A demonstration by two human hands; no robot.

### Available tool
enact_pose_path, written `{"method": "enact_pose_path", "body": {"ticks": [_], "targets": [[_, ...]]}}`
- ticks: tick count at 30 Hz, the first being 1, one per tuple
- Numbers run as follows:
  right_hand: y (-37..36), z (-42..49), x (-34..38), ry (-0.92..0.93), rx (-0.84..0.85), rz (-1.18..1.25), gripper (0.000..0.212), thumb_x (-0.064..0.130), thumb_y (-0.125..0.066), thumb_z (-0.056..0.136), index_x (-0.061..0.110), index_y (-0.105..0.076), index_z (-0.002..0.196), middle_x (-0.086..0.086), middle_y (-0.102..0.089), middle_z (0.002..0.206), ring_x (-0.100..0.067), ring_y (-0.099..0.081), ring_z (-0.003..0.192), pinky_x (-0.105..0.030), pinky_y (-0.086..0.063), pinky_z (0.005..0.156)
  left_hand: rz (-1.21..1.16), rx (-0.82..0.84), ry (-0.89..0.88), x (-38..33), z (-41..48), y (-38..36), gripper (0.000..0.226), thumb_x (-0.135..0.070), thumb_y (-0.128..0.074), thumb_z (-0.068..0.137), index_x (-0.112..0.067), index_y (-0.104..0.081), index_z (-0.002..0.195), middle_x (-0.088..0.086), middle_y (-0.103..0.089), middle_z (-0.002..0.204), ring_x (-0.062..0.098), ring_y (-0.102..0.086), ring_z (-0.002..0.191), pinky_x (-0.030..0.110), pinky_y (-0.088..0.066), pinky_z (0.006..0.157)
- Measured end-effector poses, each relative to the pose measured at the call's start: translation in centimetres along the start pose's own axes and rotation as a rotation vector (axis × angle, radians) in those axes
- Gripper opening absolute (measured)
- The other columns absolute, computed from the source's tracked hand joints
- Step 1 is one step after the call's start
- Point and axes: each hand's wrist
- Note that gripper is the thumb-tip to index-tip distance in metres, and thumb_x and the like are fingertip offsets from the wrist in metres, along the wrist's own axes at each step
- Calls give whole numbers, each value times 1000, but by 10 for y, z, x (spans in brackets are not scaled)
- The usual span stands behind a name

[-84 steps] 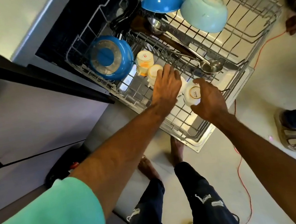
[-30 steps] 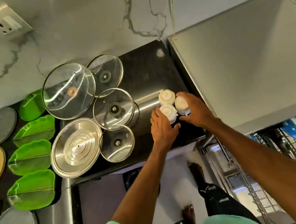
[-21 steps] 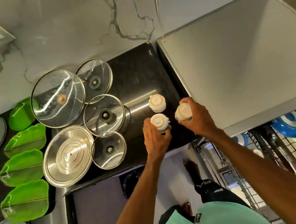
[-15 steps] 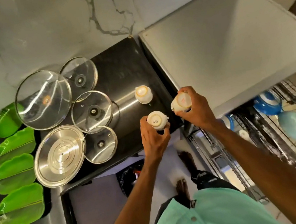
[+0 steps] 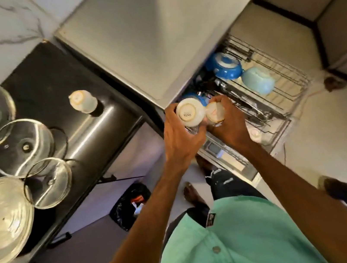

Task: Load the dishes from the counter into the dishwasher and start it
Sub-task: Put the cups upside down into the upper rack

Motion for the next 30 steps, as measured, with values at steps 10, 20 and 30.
{"method": "enact_pose_path", "body": {"ticks": [10, 20, 30], "targets": [[57, -7, -90, -157, -66, 36, 64, 23, -92, 70, 23, -54, 122, 15, -64, 111, 1, -61, 94, -20, -54, 80, 23, 256, 114, -22, 9, -96, 80, -40, -87, 68, -16, -42, 129, -2, -59, 121, 12, -59, 110, 31, -55, 92], [60, 71, -196, -253, -20, 5, 66, 11, -90, 68, 24, -53, 121, 6, -65, 108, -15, -61, 94, -16, -43, 73, 166, 370, 244, 24, 78, -208, 80, -32, -87, 65, -15, -41, 128, -2, -52, 116, 7, -47, 97, 1, -36, 77], [11, 137, -276, -297, -71, -57, 65, 9, -90, 68, 18, -55, 122, 10, -59, 109, -11, -53, 99, -27, -44, 82, 454, 541, 355, 109, 141, -314, 104, -37, -81, 79, -6, -17, 155, 17, -47, 142, 32, -49, 129, 39, -44, 101]]}}
Point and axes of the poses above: each hand's wrist, its own z-axis towards the middle knuckle, its own y-axis out of the back of the hand, x = y × z
